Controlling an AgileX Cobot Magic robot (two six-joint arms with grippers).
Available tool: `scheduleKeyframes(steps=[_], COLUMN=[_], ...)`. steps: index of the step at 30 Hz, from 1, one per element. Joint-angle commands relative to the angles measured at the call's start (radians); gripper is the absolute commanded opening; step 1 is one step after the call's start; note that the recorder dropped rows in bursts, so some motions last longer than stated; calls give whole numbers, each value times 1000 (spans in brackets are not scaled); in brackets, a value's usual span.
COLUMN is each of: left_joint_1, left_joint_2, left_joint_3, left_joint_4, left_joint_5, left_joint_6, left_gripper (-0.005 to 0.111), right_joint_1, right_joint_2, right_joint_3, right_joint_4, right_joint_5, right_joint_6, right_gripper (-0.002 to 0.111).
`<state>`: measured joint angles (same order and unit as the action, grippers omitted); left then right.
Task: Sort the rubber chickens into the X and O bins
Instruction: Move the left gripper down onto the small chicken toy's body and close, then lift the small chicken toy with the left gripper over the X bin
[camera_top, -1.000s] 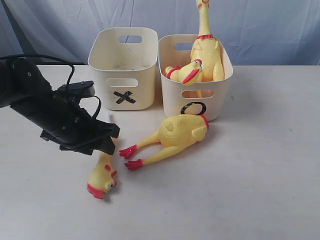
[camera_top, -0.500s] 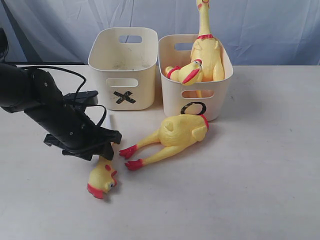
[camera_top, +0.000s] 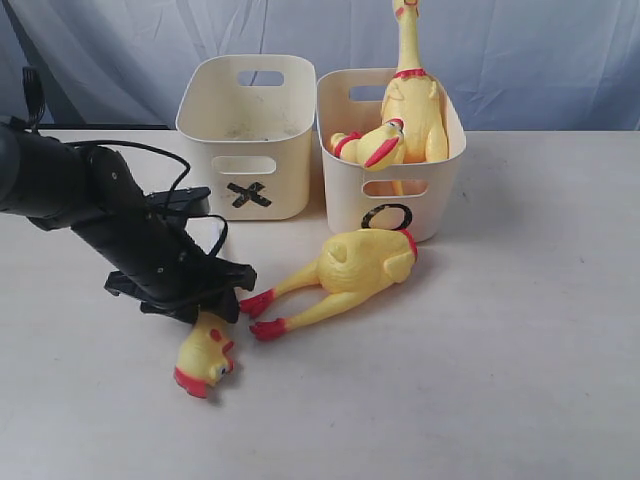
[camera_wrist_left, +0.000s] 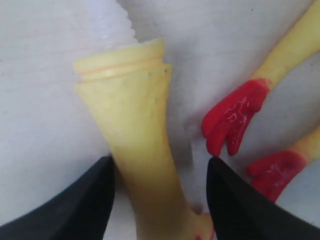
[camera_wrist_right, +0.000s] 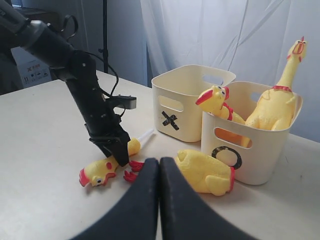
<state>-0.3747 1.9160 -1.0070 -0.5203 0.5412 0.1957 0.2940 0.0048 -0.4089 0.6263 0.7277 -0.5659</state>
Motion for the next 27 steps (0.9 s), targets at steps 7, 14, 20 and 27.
scheduleKeyframes(steps=[7, 14, 20, 27], left_joint_1=[-6, -6, -6, -6], left_joint_2=[4, 4, 4, -2], left_joint_3=[-10, -10, -10, -10], left_joint_4=[-5, -3, 13, 62], left_joint_5=[-19, -20, 4, 142], left_joint_6=[-4, -4, -4, -4], left_gripper=[34, 17, 0, 0], right_joint_1=[-2, -2, -2, -2], right_joint_2=[-5, -5, -5, -5], right_joint_3=[2, 2, 2, 2], right_joint_4=[4, 4, 4, 4], right_joint_5=[1, -1, -1, -1], right_joint_6=[-10, -10, -10, -10], right_gripper=[0, 0, 0, 0])
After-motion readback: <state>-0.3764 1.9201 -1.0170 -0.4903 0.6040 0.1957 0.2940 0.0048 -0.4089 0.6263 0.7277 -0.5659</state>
